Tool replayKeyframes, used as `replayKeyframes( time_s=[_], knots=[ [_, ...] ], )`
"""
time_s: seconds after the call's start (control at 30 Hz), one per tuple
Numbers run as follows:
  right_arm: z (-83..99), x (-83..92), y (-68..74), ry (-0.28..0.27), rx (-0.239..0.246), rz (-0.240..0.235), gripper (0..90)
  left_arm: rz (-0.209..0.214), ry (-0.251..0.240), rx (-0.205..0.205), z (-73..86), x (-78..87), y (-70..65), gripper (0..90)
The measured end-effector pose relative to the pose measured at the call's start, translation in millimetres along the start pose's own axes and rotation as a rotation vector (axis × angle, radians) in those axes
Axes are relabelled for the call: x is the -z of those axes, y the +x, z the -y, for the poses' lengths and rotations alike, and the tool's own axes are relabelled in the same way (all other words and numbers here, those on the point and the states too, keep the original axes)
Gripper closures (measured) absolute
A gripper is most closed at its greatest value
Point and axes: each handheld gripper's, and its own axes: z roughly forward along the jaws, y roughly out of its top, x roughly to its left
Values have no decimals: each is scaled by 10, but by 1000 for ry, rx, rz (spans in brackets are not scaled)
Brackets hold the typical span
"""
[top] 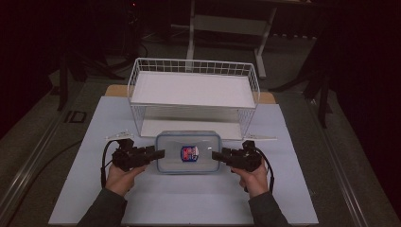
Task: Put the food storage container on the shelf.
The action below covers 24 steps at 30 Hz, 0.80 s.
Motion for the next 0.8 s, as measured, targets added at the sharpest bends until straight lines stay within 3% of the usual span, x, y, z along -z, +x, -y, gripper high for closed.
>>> replayKeyframes(
  time_s=[0.8],
  knots=[
    [-214, 236, 282, -58, 104, 17, 487, 11, -74, -61, -201, 185, -262, 519]
  ],
)
